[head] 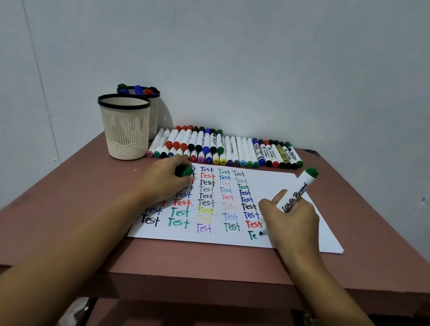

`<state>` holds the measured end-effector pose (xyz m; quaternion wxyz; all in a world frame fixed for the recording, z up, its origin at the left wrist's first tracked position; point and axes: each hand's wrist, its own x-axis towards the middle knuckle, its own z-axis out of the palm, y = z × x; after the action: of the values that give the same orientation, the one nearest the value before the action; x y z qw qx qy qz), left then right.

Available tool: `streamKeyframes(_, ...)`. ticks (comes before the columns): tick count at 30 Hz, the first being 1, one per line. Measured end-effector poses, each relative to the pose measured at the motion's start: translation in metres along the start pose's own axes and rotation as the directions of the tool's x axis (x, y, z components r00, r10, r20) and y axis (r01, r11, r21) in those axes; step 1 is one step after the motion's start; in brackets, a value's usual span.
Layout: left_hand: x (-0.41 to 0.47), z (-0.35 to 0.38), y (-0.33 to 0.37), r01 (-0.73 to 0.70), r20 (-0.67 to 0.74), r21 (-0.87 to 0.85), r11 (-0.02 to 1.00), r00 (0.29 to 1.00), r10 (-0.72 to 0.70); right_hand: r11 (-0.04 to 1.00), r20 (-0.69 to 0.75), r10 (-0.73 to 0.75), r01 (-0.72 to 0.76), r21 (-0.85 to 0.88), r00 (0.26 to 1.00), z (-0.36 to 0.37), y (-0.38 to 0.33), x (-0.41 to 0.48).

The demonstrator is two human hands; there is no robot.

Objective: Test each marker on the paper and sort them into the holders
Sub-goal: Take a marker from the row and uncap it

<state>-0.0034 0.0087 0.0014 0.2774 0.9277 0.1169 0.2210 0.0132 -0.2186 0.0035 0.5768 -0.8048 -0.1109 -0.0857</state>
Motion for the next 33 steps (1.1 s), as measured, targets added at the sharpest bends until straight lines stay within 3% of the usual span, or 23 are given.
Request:
streamKeyframes(10,-0.0006,-0.0001,0.0003,-0.004,0.006,0.009,1.0,1.0,0.004,0.998,0.032,0.025,-0.023,-0.064,0.999,-0.0004,0.0008,0.0013)
streamKeyframes(17,-0.0006,-0.0005,0.001,-0.007,0.007,0.019,1.0,1.0,0.007,1.0,-0.042,-0.001,0.001,0.006,0.999,-0.0014,0.0007,0.0006)
streamKeyframes(26,-0.0018,-0.0003,0.0012,-0.005,0.008,0.008,1.0,1.0,0.005,0.997,0.031,0.01,-0.008,-0.073,0.999,-0.0001,0.0015,0.0027)
streamKeyframes(33,-0.0014,-0.0002,0.0016,-0.027,0.007,0.032,0.999,1.0,0.027,0.999,-0.012,0.012,-0.012,-0.031,1.0,-0.0005,0.0037,0.0026)
